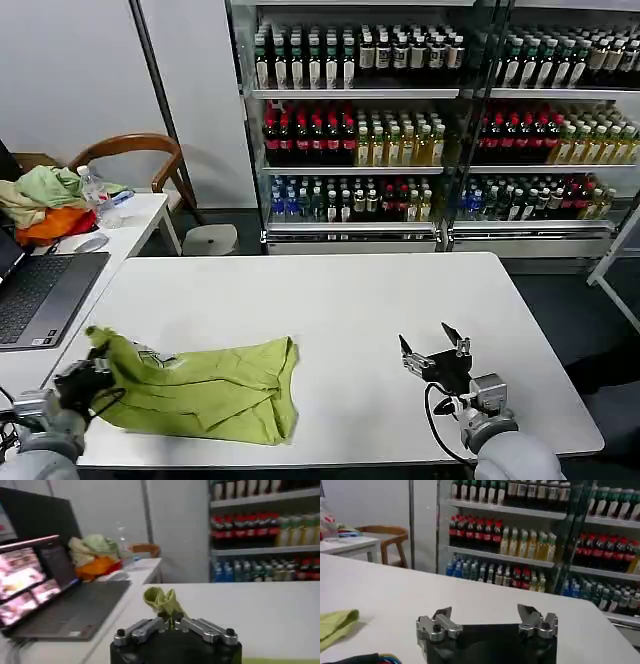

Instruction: Fold and organize the clothes.

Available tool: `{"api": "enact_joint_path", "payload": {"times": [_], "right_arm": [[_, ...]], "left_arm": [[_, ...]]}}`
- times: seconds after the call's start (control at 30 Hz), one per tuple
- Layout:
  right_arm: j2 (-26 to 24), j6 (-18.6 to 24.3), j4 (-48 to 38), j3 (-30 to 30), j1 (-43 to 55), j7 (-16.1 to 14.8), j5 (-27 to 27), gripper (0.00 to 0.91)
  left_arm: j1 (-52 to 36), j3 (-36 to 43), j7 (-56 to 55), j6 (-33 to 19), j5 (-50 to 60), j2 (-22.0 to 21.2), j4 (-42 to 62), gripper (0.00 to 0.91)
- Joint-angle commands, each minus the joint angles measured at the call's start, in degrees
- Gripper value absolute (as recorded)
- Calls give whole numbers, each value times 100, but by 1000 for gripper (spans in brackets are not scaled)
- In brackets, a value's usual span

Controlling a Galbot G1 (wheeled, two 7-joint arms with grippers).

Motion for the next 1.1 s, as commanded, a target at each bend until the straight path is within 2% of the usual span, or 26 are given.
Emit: {"api": "enact_joint_path", "payload": {"times": [0.03, 0.37, 1.1], "right_arm": [[-21, 4, 43, 199, -156, 2, -9, 907], [63, 1, 79, 268, -183, 6, -56, 907], [106, -18, 151, 386, -283, 9, -109, 907]], "left_arm": [[-205, 1584, 456, -261, 723, -492, -406, 40], [-381, 2526, 763, -482, 1322, -794, -17, 40], [-1091, 2891, 649, -384, 1400, -1038, 640, 40]]}}
